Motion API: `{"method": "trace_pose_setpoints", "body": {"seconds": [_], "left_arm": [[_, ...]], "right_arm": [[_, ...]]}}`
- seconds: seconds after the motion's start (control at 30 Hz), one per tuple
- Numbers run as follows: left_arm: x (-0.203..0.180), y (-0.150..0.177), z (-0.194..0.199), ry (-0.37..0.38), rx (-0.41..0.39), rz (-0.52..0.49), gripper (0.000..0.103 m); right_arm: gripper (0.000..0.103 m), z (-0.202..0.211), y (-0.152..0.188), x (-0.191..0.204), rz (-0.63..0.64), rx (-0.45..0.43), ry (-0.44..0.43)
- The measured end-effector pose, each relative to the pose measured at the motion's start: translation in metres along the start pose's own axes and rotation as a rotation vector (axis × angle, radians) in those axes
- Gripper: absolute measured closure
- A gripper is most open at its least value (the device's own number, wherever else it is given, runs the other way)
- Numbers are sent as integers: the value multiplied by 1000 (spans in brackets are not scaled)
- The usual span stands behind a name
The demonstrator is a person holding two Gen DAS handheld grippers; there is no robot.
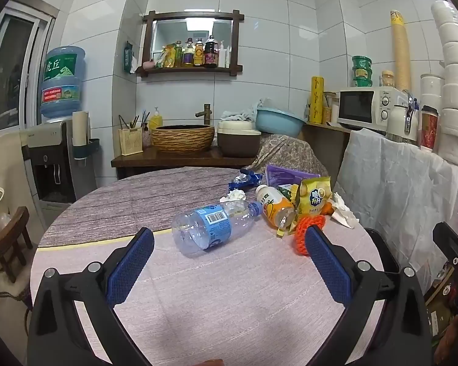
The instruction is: Collect trash
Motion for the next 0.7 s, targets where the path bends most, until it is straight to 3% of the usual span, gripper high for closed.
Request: {"method": "trace_pose_setpoints", "body": {"seconds": [0.7], "left_arm": [[1,1,-2,-5,12,0,5]], "right_arm": [[5,-4,2,0,-6,17,-3]]}}
Point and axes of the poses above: each gripper's, at about its wrist camera, not at the fingertips, and z roughly against the way its jaws point, x to its left, y to its underside, the point moved 6 cm from there along -z, roughly the way its jaws point, and after that the axes turned 2 degrees about -y, right-handed, at the moved point
